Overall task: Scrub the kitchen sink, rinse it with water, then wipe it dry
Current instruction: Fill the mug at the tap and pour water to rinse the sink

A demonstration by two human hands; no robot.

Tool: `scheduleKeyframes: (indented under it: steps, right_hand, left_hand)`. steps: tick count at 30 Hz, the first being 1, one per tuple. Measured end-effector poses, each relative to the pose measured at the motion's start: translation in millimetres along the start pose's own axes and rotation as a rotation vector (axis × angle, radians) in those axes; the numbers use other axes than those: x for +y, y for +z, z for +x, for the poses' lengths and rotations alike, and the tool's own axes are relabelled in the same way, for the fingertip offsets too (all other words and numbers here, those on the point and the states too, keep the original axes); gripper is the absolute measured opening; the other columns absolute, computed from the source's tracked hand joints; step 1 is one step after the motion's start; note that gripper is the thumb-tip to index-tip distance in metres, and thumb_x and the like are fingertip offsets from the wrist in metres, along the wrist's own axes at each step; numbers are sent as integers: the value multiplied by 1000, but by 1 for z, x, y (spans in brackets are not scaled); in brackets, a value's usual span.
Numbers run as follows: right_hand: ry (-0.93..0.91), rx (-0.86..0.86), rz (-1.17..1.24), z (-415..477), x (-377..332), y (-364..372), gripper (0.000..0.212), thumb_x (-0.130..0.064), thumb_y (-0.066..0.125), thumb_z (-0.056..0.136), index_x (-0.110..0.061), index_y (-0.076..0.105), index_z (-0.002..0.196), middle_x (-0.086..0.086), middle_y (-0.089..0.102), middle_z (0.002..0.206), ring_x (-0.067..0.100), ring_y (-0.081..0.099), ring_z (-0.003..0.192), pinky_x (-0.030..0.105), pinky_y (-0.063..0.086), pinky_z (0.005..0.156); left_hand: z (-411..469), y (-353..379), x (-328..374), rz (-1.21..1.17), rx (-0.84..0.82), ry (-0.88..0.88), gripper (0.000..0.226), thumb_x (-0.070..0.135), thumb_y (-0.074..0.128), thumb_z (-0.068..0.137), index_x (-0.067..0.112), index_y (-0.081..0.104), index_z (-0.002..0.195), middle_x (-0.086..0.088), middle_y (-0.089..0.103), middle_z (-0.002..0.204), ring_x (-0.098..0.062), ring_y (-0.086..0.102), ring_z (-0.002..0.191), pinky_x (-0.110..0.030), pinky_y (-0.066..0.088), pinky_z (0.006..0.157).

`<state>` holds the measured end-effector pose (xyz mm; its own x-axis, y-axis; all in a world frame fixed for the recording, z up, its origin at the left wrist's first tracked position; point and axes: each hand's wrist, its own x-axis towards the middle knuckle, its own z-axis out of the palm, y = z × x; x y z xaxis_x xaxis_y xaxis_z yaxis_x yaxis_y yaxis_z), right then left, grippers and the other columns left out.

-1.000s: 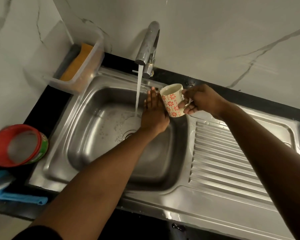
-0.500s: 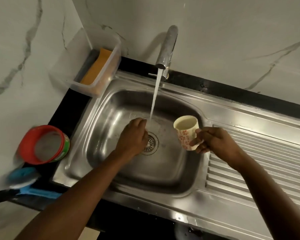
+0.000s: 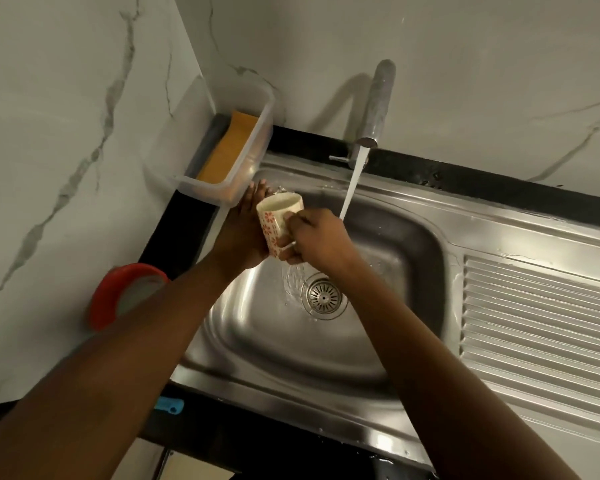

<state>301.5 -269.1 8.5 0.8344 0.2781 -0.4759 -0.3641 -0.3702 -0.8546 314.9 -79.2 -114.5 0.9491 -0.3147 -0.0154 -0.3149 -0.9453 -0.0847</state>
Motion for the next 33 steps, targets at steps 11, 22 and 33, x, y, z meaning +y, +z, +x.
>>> scheduleKeyframes:
  steps: [11,22,33]
  right_hand:
    - [18,52,-38,-24,53,8,34,-32,48,110,-6,69,117,8,77,103,19,78,77,40,66,77]
    - [46,233,279,-2,28,16,34,-26,48,111,2,66,115,18,76,95,31,79,79,46,66,76]
    - [130,77,191,-86,86,-17,23,-28,50,110,-18,70,109,7,78,103,22,78,90,49,64,84]
  left_hand:
    - [20,6,-3,-57,-132,-51,110,63,54,96,4,-8,165,-18,-11,174,-33,-11,161,-51,5,131]
    - [57,-11,-3,-27,-224,239,96,51,52,101,20,-11,167,-6,-18,174,-23,-20,159,-43,-4,130]
    - [49,-12,21,119,-219,379,88,37,42,100,16,-14,165,-5,-22,172,-22,-16,160,-45,-2,132]
